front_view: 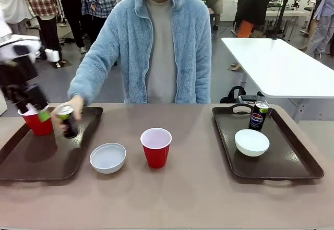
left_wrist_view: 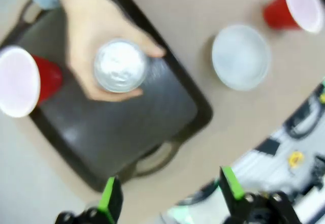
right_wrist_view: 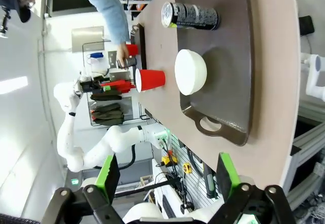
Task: Prepare tableware on both trays.
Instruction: Pick up a Picnic Bowl from the table and place it on a Handle tray.
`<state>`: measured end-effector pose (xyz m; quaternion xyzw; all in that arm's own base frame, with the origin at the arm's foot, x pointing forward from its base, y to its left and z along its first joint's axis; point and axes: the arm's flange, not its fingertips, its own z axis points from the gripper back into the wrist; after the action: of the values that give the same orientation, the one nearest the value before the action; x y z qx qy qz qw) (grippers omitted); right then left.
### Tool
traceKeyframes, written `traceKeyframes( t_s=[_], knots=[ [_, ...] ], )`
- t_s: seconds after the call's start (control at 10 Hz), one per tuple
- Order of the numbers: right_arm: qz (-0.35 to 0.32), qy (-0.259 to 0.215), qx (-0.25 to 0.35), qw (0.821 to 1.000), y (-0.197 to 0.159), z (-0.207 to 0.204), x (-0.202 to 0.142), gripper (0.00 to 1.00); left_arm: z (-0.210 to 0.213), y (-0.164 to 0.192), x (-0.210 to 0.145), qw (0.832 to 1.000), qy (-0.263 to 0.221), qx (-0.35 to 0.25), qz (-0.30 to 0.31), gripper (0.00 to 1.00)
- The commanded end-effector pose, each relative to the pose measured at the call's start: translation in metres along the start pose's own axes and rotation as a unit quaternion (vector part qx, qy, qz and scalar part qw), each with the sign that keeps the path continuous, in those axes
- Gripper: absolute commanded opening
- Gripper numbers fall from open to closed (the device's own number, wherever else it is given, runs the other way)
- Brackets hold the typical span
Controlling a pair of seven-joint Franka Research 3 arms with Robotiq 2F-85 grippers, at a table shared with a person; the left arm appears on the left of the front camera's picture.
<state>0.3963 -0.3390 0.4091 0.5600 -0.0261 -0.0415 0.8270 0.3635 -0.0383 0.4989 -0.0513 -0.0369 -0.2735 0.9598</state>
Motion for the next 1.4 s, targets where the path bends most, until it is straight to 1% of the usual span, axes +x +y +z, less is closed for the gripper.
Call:
traceKeyframes(
  t_s=[0.0,0.2,0.8,0.9,1.0,1.2,1.3],
  knots=[
    [-0.002,-0.005,0.003,1.0,0.001,0.001,0.0,1.0,0.0,-0.001,-0.063,0.998,0.011,-0.004,-0.068,1.0],
    [-0.002,-0.005,0.003,1.0,0.001,0.001,0.0,1.0,-0.001,-0.013,-0.073,0.996,0.011,-0.009,-0.087,1.0],
    [-0.002,-0.005,0.003,1.0,0.001,0.001,0.0,1.0,-0.004,-0.012,-0.062,0.997,0.016,-0.005,-0.071,1.0],
    [-0.002,-0.005,0.003,1.0,0.001,0.001,0.0,1.0,-0.007,-0.015,-0.054,0.998,0.019,0.003,-0.064,1.0],
    [-0.002,-0.005,0.003,1.0,0.001,0.001,0.0,1.0,-0.013,-0.023,-0.034,0.999,0.023,0.011,-0.044,1.0],
    [-0.002,-0.005,0.003,1.0,0.001,0.001,0.0,1.0,-0.027,-0.042,0.001,0.998,0.048,0.011,-0.033,1.0],
    [-0.002,-0.005,0.003,1.0,0.001,0.001,0.0,1.0,-0.034,-0.05,0.022,0.999,0.05,0.013,-0.012,1.0]
  ],
)
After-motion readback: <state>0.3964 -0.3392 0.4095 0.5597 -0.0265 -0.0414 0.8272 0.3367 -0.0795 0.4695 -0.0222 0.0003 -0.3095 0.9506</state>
